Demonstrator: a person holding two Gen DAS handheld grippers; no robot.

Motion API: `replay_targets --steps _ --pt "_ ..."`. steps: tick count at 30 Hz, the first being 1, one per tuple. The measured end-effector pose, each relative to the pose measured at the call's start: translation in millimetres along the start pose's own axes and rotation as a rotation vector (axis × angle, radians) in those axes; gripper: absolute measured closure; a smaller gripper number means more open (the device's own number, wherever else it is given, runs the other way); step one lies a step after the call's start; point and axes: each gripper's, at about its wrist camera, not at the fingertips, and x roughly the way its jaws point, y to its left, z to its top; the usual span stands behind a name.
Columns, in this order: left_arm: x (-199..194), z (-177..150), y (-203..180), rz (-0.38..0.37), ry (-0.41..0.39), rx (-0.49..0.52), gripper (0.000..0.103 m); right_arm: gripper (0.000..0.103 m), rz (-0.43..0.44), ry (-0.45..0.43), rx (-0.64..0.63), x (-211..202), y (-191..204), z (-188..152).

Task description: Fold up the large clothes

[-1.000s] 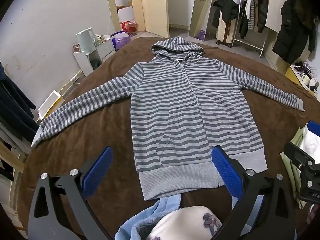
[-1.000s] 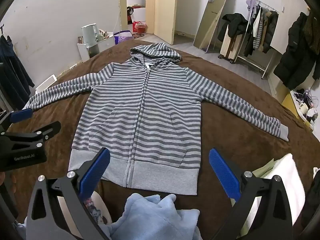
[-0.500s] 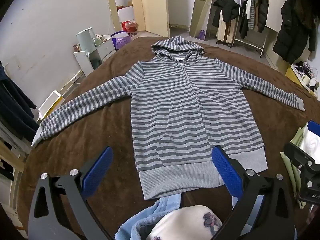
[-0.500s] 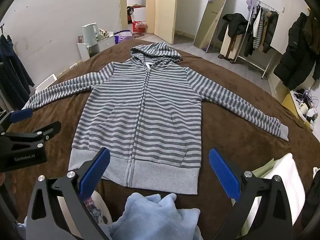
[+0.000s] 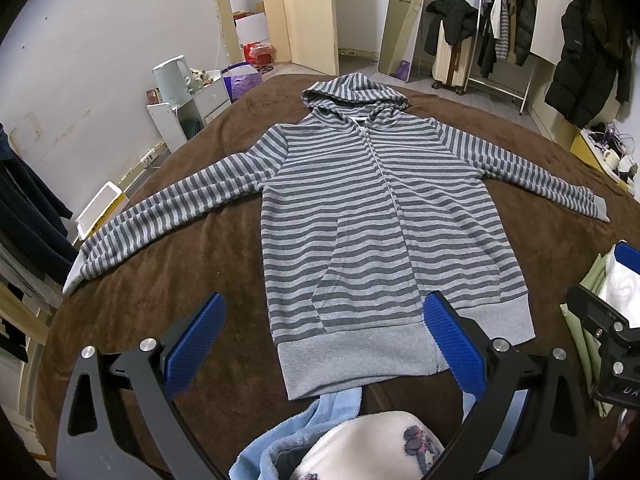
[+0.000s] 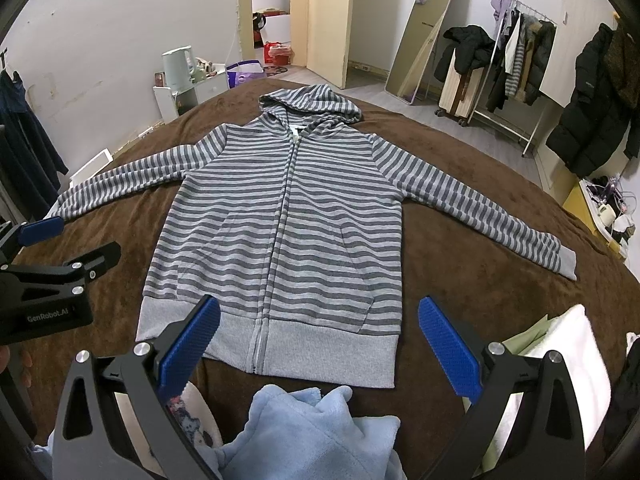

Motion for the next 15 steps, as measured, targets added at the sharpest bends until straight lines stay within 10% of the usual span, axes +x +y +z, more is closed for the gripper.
replay_targets --steps 15 --pt "1.0 1.0 0.6 0.001 0.002 0.0 0.006 0.006 0.005 0.005 -0.005 1.4 1.3 -1.0"
